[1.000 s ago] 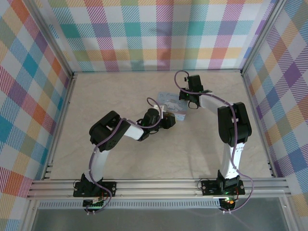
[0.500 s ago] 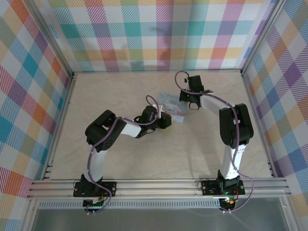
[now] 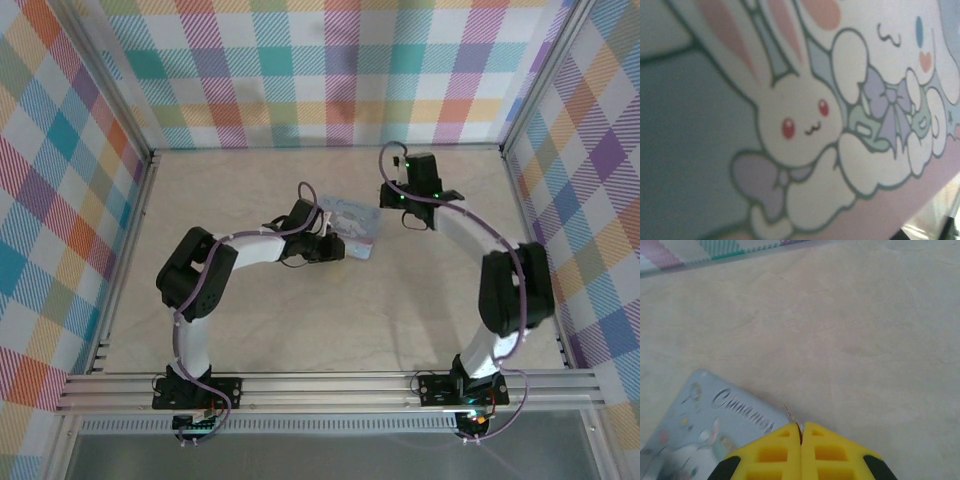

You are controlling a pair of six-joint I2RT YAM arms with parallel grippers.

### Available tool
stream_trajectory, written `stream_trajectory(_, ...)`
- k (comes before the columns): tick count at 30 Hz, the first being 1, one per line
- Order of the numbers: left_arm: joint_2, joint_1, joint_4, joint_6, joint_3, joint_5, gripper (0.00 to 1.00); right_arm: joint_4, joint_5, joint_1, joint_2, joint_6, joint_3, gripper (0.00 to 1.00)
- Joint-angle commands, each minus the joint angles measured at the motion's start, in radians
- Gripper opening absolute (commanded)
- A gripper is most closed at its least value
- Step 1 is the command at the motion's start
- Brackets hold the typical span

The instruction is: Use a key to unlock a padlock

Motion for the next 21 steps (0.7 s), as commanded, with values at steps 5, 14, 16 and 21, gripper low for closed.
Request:
stream_trajectory(5, -0.068, 0.004, 0.011, -0.155, 0.067, 0.069, 0.00, 0.149, -0.245, -0.001, -0.268, 0.156, -0.267, 0.00)
stream_trajectory(14, -0.057, 0.004, 0.125, -0.254, 0.072, 0.080, 0.00, 0.582, -0.390, -0.001, -0.536, 0.459, -0.689, 0.00)
stream_trajectory(16, -0.056, 0.004, 0.161, -0.281, 0.064, 0.089, 0.00, 0.655, -0.378, -0.002, -0.563, 0.508, -0.755, 0.00)
stream_trajectory(21, -0.067, 0.004, 0.230, -0.319, 0.033, 0.074, 0.00, 0.864, -0.330, 0.005, -0.534, 0.643, -0.875, 0.00)
